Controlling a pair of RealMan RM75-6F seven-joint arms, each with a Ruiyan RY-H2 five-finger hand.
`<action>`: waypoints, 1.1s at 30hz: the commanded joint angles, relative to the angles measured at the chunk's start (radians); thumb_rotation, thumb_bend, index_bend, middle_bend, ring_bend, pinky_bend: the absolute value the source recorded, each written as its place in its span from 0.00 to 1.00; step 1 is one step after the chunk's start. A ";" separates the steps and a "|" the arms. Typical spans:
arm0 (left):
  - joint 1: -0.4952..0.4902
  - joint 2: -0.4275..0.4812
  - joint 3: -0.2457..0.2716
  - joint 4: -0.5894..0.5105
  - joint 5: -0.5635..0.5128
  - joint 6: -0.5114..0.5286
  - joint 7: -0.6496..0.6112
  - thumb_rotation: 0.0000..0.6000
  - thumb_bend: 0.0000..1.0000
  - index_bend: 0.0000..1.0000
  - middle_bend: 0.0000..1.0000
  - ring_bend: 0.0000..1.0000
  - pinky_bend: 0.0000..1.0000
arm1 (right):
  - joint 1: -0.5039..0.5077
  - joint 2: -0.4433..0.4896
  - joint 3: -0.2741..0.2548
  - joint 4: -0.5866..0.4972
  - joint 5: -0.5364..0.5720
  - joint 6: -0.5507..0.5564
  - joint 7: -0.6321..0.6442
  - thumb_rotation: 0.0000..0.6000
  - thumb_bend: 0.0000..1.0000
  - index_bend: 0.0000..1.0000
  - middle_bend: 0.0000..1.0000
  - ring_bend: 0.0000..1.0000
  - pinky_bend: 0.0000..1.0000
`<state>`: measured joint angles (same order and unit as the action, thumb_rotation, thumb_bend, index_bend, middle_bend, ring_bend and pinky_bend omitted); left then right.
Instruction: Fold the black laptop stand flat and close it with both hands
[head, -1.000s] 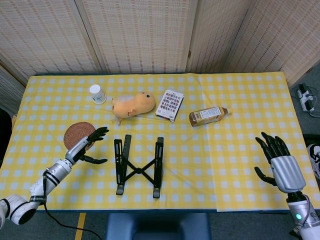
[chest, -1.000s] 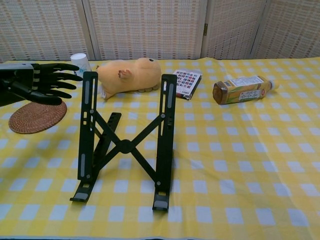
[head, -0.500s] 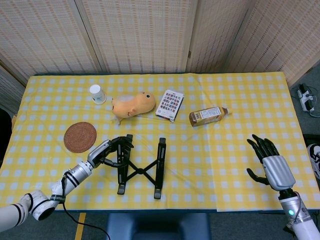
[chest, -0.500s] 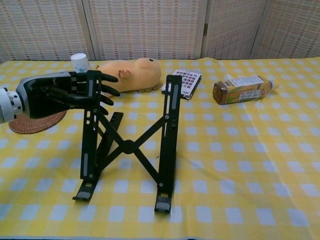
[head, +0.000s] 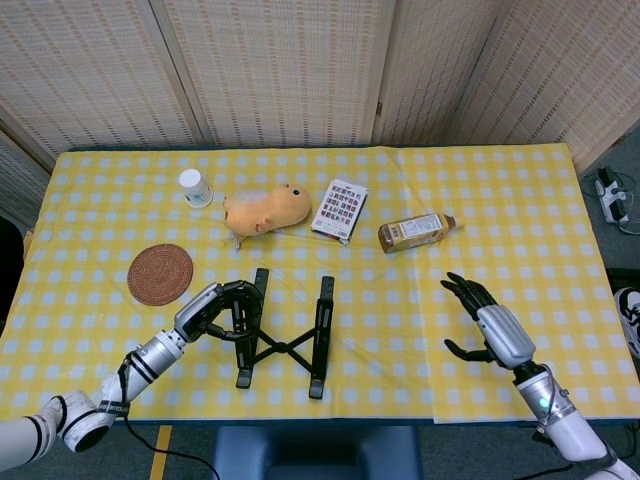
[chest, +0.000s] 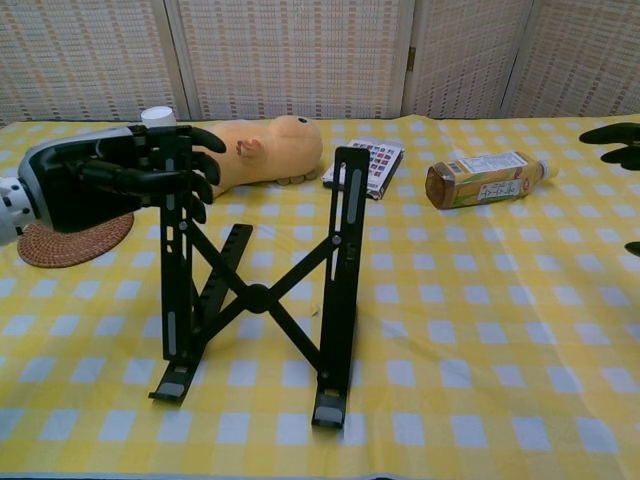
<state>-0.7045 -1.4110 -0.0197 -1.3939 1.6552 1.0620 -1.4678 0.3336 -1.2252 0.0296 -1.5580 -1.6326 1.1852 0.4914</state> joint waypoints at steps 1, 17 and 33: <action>0.024 0.028 0.021 -0.035 0.009 0.041 0.022 1.00 0.21 0.43 0.53 0.49 0.51 | 0.113 -0.043 -0.016 0.029 -0.080 -0.080 0.263 1.00 0.36 0.00 0.01 0.06 0.00; 0.092 0.101 0.108 -0.128 0.068 0.171 0.068 1.00 0.21 0.44 0.53 0.50 0.51 | 0.401 -0.223 -0.078 0.147 -0.244 -0.084 0.956 1.00 0.36 0.00 0.02 0.08 0.00; 0.125 0.120 0.158 -0.158 0.099 0.226 0.103 1.00 0.21 0.44 0.53 0.50 0.51 | 0.474 -0.365 -0.157 0.244 -0.242 -0.013 1.119 1.00 0.36 0.00 0.03 0.09 0.00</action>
<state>-0.5804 -1.2921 0.1373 -1.5506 1.7535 1.2872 -1.3662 0.8041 -1.5850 -0.1233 -1.3183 -1.8784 1.1711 1.6079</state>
